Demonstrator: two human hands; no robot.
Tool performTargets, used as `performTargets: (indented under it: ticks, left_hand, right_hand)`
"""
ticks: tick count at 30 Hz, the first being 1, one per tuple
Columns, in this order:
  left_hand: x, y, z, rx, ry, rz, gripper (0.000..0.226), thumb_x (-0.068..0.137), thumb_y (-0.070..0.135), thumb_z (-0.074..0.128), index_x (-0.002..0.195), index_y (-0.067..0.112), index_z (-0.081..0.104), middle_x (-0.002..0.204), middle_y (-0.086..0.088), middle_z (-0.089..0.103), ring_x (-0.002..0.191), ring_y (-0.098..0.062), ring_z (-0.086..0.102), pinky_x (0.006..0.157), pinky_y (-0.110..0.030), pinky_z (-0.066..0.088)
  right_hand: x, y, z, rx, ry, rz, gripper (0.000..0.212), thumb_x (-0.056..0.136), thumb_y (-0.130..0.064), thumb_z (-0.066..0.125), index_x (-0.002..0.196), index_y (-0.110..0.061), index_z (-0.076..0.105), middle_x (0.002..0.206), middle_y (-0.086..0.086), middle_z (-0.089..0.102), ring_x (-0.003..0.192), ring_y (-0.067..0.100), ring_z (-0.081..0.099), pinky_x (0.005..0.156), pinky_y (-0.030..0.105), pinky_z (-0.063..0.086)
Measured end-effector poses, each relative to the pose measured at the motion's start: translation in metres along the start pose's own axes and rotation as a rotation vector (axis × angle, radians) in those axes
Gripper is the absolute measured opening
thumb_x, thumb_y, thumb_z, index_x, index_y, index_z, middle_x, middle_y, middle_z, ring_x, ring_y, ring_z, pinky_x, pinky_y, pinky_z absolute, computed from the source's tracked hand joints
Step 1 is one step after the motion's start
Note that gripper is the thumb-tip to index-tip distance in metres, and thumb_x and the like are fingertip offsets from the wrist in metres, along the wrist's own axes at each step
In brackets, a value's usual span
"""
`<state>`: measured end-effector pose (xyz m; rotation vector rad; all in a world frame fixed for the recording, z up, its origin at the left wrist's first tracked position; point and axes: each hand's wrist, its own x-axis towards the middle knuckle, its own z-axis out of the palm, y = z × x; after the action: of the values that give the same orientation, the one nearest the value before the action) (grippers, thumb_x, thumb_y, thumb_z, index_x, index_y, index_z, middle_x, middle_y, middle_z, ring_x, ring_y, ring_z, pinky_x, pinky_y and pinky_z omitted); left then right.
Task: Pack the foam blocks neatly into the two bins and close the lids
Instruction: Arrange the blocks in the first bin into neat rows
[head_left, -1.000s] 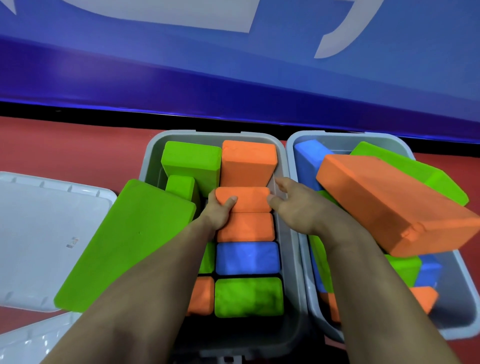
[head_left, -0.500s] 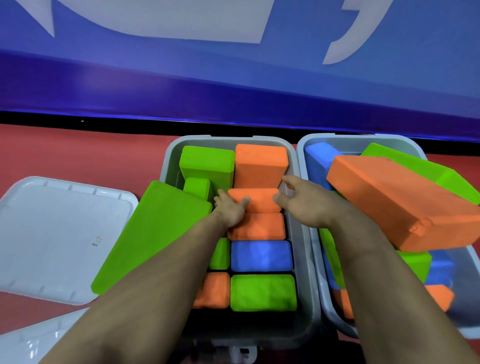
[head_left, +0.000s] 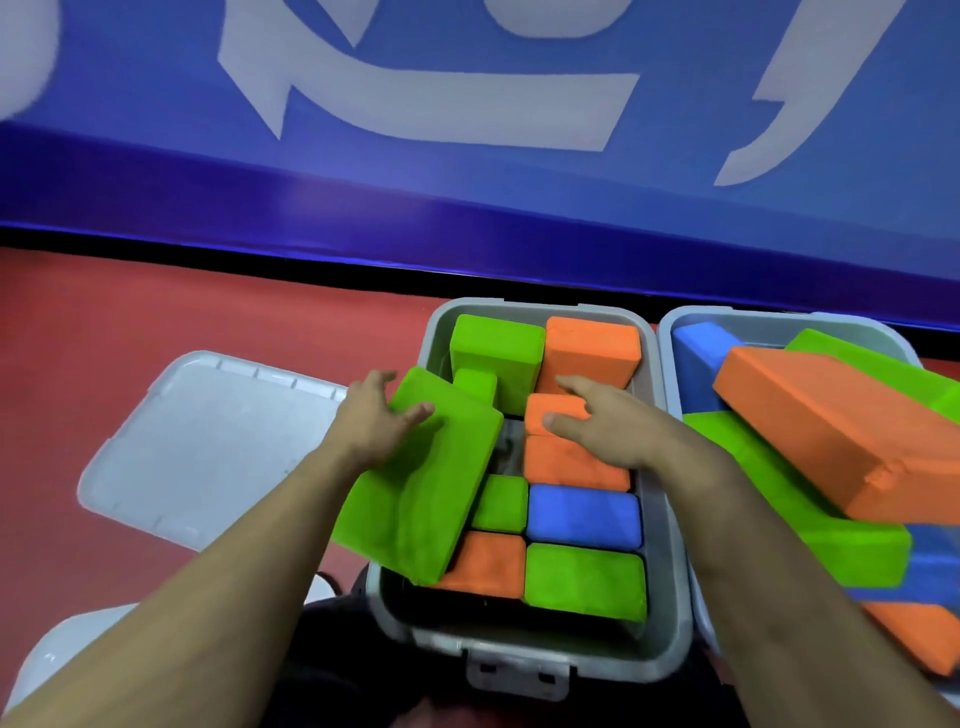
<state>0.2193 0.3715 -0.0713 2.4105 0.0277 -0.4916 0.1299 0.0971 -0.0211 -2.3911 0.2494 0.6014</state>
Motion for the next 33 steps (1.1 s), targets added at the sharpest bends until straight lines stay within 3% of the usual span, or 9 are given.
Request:
performTargets:
  ticks: [4,7,11,16,20,24,27,30,33]
  left_hand:
    - [-0.005,-0.024,-0.001,-0.08,-0.194,-0.201,0.11,0.08,0.055,0.076,0.158,0.007,0.016,0.156,-0.016,0.038,0.137,-0.033,0.046,0.111,-0.042,0.04]
    - [0.001,-0.031,-0.001,-0.107,-0.243,-0.201,0.099,0.081,0.05,0.077,0.153,0.004,0.028,0.146,-0.014,0.051,0.125,-0.032,0.056,0.098,-0.036,0.046]
    - [0.008,-0.029,-0.004,-0.132,-0.264,-0.126,0.078,0.078,0.045,0.083,0.138,0.006,0.051,0.129,-0.011,0.064,0.11,-0.029,0.065,0.098,-0.04,0.051]
    - [-0.002,-0.004,-0.013,-0.299,-0.299,0.11,0.052,0.082,0.032,0.081,0.13,0.02,0.063,0.112,0.005,0.072,0.094,-0.008,0.07,0.082,-0.023,0.055]
    - [-0.01,0.009,-0.015,-0.342,-0.396,0.19,0.05,0.079,0.037,0.082,0.127,0.03,0.067,0.116,0.009,0.074,0.108,-0.011,0.068,0.095,-0.034,0.054]
    - [-0.017,0.023,-0.004,-0.402,-0.615,0.159,0.052,0.082,0.03,0.083,0.13,0.022,0.065,0.121,0.006,0.072,0.11,-0.015,0.07,0.098,-0.036,0.053]
    - [-0.014,0.023,0.017,-0.281,-0.728,0.133,0.073,0.071,0.043,0.09,0.135,0.023,0.062,0.127,0.004,0.07,0.115,-0.019,0.067,0.105,-0.042,0.05]
    - [-0.011,0.022,0.031,-0.148,-0.732,0.084,0.083,0.075,0.039,0.087,0.147,0.023,0.047,0.122,0.009,0.063,0.117,-0.014,0.062,0.102,-0.032,0.049]
    - [0.001,0.02,0.038,-0.274,-0.507,-0.032,0.083,0.082,0.041,0.08,0.152,0.017,0.04,0.135,-0.002,0.059,0.12,-0.016,0.057,0.101,-0.028,0.043]
  right_hand:
    - [0.002,-0.003,0.009,-0.037,-0.026,-0.034,0.074,0.095,-0.054,0.059,0.158,-0.029,0.029,0.161,0.001,0.036,0.144,0.023,0.04,0.116,0.041,0.036]
    - [0.002,-0.004,0.013,-0.036,-0.03,-0.057,0.075,0.094,-0.055,0.059,0.158,-0.03,0.029,0.161,0.001,0.035,0.145,0.022,0.038,0.117,0.039,0.034]
    - [0.007,-0.005,0.015,-0.019,-0.011,-0.087,0.076,0.094,-0.055,0.061,0.158,-0.029,0.03,0.161,-0.002,0.035,0.145,0.019,0.037,0.117,0.035,0.032]
    - [0.007,-0.015,0.013,0.067,0.027,-0.131,0.086,0.084,-0.06,0.069,0.155,-0.025,0.036,0.156,-0.008,0.042,0.141,0.012,0.041,0.116,0.033,0.033]
    - [0.002,-0.013,0.005,0.176,0.081,-0.125,0.108,0.063,-0.078,0.071,0.153,-0.028,0.038,0.152,-0.011,0.045,0.136,0.009,0.045,0.111,0.027,0.036]
    - [-0.002,-0.003,0.002,0.28,0.049,-0.108,0.092,0.073,-0.057,0.08,0.151,-0.027,0.041,0.143,-0.013,0.05,0.127,0.003,0.048,0.101,0.018,0.037]
    - [0.0,0.013,0.013,0.273,-0.065,-0.049,0.098,0.061,-0.062,0.085,0.145,-0.033,0.045,0.131,-0.011,0.064,0.114,0.004,0.062,0.099,0.028,0.052]
    - [0.009,0.039,0.032,0.372,-0.206,0.028,0.105,0.047,-0.07,0.088,0.138,-0.033,0.05,0.129,-0.008,0.067,0.115,0.01,0.066,0.1,0.042,0.055]
    - [0.011,0.05,0.043,0.38,-0.264,0.088,0.08,0.062,-0.06,0.086,0.129,-0.029,0.055,0.131,-0.004,0.067,0.116,0.012,0.066,0.104,0.042,0.052]
